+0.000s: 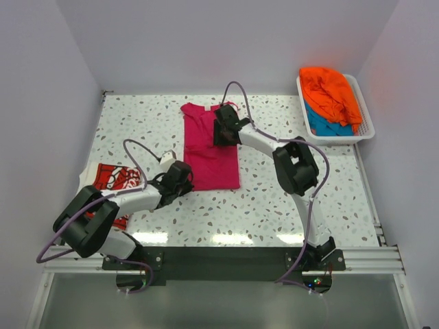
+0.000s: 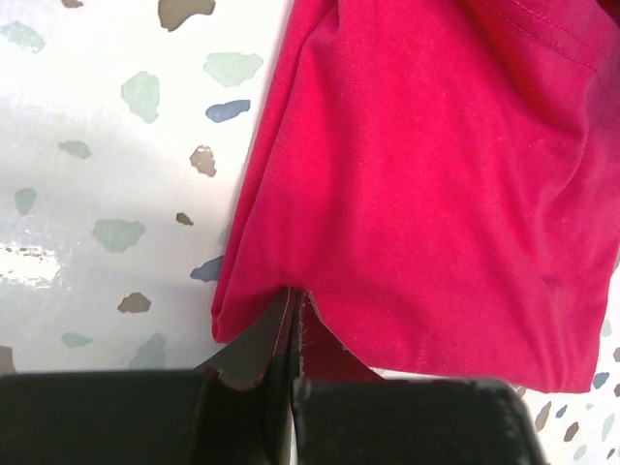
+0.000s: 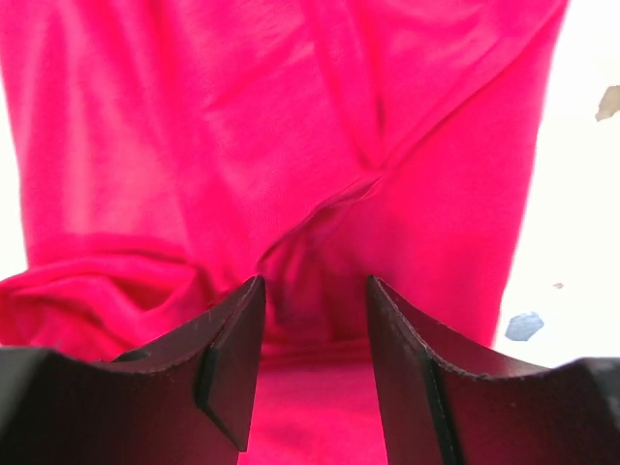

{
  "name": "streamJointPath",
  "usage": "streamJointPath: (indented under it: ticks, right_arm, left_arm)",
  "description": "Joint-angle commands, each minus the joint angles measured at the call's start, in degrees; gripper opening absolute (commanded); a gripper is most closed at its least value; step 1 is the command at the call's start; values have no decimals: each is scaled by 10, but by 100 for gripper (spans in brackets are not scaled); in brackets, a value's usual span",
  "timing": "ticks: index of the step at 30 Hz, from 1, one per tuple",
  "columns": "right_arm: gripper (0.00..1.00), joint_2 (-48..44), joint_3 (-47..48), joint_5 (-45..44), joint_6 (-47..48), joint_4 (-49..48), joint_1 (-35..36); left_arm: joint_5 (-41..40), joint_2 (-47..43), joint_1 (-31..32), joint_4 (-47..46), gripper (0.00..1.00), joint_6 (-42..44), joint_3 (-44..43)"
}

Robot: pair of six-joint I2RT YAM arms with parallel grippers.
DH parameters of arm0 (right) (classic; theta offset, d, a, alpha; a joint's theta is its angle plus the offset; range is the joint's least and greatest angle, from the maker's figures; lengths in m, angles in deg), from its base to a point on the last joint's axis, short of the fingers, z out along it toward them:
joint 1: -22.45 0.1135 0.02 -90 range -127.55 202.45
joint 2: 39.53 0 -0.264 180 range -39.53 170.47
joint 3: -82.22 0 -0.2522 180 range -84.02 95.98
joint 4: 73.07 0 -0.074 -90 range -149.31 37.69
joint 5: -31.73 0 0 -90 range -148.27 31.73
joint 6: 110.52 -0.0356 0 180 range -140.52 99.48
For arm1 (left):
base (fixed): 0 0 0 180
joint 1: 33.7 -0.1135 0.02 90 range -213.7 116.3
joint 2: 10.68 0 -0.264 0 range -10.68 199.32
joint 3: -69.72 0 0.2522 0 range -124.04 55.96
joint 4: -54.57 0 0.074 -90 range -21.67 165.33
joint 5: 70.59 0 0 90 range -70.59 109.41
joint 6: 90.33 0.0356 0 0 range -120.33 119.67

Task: Fold and stack the t-shirts
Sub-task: Fold the tshirt

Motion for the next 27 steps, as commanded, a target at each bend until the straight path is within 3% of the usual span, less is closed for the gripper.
streamJointPath:
  ticks: [1, 9, 16, 20, 27]
  right_arm:
    - [50, -8, 12, -18, 5, 10, -6]
    - [54, -113, -32, -19, 24, -12, 4]
    - [54, -204, -142, -64, 28, -31, 71]
    - [54, -200, -172, -65, 26, -45, 101]
    - [51, -140, -142, -60, 32, -35, 107]
  left_arm:
    - [-3, -27, 3, 43, 0, -1, 24]
    - [19, -70, 3, 43, 0, 4, 48]
    - [12, -90, 4, 42, 0, -1, 58]
    - [12, -89, 4, 42, 0, -1, 58]
    - [9, -94, 3, 54, 0, -1, 59]
